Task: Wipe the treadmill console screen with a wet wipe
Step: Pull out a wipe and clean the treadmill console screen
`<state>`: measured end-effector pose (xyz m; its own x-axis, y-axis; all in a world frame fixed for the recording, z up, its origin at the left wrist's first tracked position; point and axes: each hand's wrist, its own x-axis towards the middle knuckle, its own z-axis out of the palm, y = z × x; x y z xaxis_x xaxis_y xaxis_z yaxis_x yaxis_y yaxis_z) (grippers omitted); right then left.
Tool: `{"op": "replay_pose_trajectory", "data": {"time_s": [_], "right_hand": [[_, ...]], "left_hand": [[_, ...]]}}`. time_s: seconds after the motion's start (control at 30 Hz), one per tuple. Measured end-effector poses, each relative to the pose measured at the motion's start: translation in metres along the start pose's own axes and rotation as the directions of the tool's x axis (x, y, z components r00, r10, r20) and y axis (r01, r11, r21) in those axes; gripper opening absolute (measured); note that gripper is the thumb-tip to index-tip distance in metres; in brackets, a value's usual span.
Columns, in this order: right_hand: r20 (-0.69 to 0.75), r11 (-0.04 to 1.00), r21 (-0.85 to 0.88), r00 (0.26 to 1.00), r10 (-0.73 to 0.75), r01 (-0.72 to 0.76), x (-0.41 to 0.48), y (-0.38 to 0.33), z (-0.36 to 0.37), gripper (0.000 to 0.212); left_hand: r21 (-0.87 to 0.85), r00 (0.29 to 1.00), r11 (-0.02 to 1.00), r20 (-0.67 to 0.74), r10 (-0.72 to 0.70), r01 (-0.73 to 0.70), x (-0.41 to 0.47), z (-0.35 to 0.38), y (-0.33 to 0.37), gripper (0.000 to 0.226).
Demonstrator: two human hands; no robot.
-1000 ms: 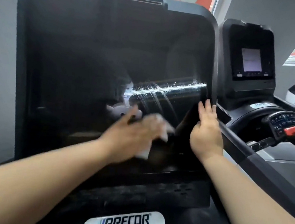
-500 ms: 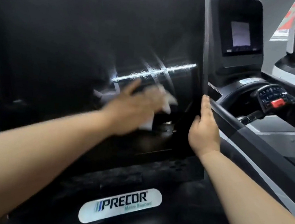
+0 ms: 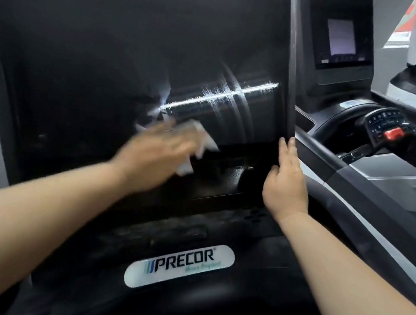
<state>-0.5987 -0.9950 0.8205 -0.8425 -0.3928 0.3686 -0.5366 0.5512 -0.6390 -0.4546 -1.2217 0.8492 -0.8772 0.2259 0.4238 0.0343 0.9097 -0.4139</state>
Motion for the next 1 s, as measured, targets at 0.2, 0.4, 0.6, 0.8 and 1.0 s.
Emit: {"op": "replay_pose_trajectory", "data": {"time_s": [0.2, 0.4, 0.6, 0.8, 1.0], "right_hand": [[-0.155, 0.981, -0.027, 0.969, -0.193, 0.191, -0.009, -0.030, 0.010, 0.052], [0.213, 0.863, 0.501, 0.957, -0.197, 0.067, -0.014, -0.098, 0.005, 0.047], [0.606, 0.425, 0.771, 0.753, -0.256, -0.475, -0.012, -0.134, -0.013, 0.035], [0.024, 0.816, 0.577, 0.999, 0.025, -0.034, 0.015, -0.131, 0.005, 0.021], [-0.044, 0.826, 0.026, 0.827, -0.561, 0.562, -0.031, -0.103, 0.068, 0.017]], "left_hand": [[-0.271, 0.902, 0.896, -0.160, -0.402, 0.351, 0.001, -0.031, -0.019, 0.020], [-0.896, 0.665, 0.119, 0.224, -0.712, 0.428, 0.008, -0.069, -0.008, 0.014], [-0.921, 0.665, -0.150, 0.366, -0.651, 0.360, 0.006, -0.101, 0.000, 0.018], [-0.901, 0.581, 0.011, 0.270, -0.768, 0.434, -0.018, -0.093, -0.016, 0.022], [-0.255, 0.709, 0.687, -0.008, -0.705, 0.681, -0.082, -0.055, -0.031, 0.038]]}}
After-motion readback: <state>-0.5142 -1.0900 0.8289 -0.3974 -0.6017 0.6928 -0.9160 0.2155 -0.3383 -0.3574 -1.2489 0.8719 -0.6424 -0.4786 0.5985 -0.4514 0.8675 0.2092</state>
